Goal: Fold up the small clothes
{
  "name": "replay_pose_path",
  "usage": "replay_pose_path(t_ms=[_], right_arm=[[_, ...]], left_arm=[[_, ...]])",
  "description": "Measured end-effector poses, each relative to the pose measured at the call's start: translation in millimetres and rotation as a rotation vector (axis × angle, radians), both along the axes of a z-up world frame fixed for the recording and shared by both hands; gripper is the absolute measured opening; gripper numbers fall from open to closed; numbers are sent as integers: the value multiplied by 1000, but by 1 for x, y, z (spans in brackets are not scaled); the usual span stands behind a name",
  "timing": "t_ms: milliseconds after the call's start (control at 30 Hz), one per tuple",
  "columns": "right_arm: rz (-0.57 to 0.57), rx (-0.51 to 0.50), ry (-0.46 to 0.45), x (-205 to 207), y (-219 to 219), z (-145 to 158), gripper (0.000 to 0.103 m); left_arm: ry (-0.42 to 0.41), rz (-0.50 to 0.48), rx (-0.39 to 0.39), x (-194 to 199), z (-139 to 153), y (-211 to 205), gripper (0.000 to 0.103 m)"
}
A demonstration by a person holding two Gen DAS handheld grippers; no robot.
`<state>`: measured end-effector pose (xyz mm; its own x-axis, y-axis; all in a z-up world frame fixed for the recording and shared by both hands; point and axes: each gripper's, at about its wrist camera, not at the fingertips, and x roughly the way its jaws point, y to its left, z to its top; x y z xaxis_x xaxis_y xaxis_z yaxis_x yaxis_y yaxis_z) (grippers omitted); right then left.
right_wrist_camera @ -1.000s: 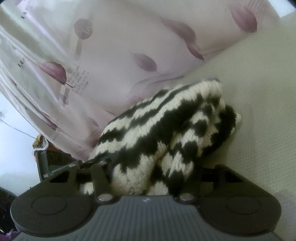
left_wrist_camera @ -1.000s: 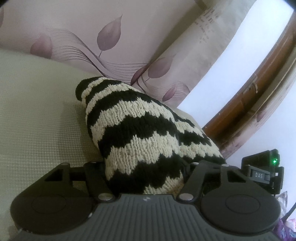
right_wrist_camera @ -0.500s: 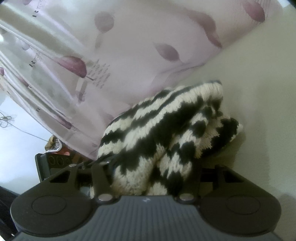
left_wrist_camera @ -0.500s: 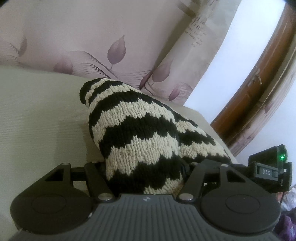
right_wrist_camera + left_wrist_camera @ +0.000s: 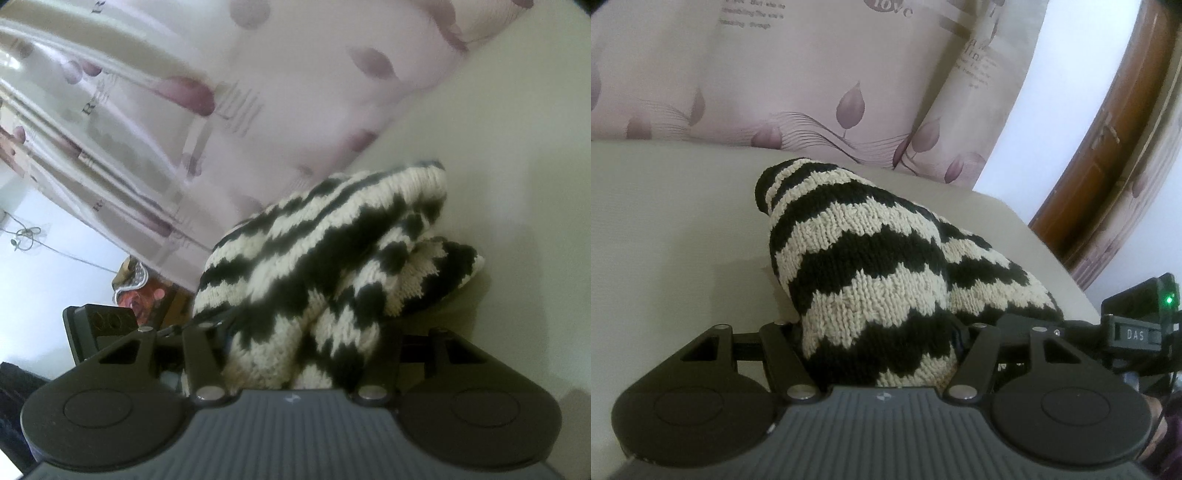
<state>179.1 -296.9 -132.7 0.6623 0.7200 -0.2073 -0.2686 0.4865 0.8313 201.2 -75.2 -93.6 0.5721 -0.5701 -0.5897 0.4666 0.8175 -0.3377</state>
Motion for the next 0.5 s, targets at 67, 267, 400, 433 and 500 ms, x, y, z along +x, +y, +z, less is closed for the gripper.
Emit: replay_pose_path(t_ms=[67, 267, 400, 433, 500], right_arm=[[3, 3, 2, -6, 7, -2, 53], [11, 8, 17, -22, 22, -8, 53], [19, 6, 30, -30, 30, -13, 53], [20, 5, 33, -32, 32, -14, 53], [23, 3, 41, -35, 35, -17, 53]], left_arm=[[-7, 3, 15, -9, 0, 7, 63], [-25, 19, 55, -30, -4, 19, 63], [-12, 32, 57, -39, -10, 26, 63], [-11, 34, 60, -42, -12, 27, 64], [-2, 40, 60, -45, -16, 31, 64]])
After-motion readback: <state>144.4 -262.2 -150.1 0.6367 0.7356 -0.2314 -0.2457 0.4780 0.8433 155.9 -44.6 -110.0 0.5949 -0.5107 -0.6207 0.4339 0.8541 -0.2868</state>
